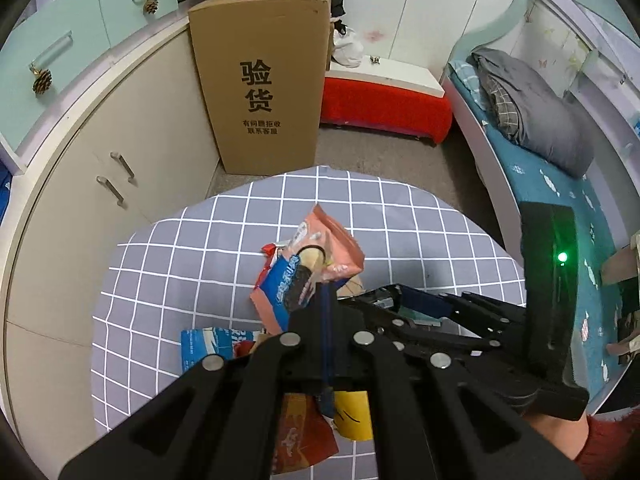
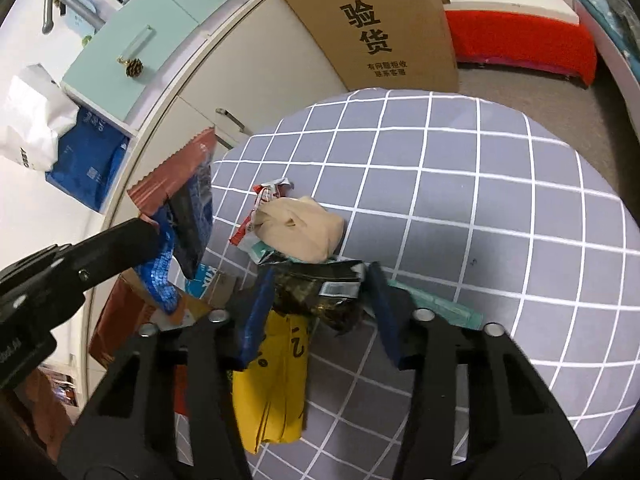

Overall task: Collect trash
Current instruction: 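Grasp the blue-orange snack wrapper with the left gripper while the right grasps the black wrapper, then carry both wrappers in the grippers over the bucket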

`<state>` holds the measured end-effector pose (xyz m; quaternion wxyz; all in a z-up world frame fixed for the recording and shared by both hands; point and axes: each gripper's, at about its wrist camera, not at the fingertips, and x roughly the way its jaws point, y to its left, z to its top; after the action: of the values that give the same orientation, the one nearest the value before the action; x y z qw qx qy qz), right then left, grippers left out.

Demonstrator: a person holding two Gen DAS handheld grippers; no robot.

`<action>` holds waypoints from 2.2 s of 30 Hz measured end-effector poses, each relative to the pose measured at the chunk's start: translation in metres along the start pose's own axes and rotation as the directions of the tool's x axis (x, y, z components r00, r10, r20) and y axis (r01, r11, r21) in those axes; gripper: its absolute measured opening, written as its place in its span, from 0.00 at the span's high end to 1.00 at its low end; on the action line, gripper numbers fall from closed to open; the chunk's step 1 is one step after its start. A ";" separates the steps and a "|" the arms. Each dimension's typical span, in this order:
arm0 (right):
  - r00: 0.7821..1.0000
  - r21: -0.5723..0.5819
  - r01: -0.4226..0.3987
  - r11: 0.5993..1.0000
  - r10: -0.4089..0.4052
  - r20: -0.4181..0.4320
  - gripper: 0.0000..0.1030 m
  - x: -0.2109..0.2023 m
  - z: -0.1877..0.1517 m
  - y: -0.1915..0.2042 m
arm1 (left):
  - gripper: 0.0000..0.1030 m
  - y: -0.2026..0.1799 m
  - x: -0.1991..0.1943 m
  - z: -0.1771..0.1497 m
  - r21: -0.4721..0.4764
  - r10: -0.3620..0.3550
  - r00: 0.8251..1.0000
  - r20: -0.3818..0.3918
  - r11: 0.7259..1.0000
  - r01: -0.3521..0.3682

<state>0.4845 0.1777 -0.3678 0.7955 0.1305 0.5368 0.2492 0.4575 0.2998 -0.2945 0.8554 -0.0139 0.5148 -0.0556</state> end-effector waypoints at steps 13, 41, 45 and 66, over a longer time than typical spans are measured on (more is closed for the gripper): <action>0.993 0.037 -0.101 0.994 0.098 0.066 0.94 -0.036 -0.008 -0.013 | 1.00 -0.011 -0.021 0.000 -0.009 -0.010 0.999 0.046 1.000 0.010; 0.940 0.335 0.060 0.940 -0.166 0.298 0.94 -0.265 -0.113 -0.245 | 1.00 -0.320 -0.005 0.001 0.187 -0.337 0.941 -0.034 0.923 0.337; 0.933 0.411 0.126 0.903 -0.249 0.259 0.94 -0.283 -0.150 -0.297 | 1.00 -0.382 0.037 -0.026 0.217 -0.358 0.924 -0.133 0.900 0.379; 0.905 0.685 0.290 0.668 -0.424 0.031 0.94 -0.252 -0.317 -0.478 | 0.98 -0.522 0.271 -0.172 0.293 -0.175 0.834 -0.523 0.882 0.368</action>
<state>0.2396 -0.3788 -0.5193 0.7756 0.3204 0.5271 -0.1337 0.3893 -0.2422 -0.5713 0.6686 0.0926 0.6828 -0.2795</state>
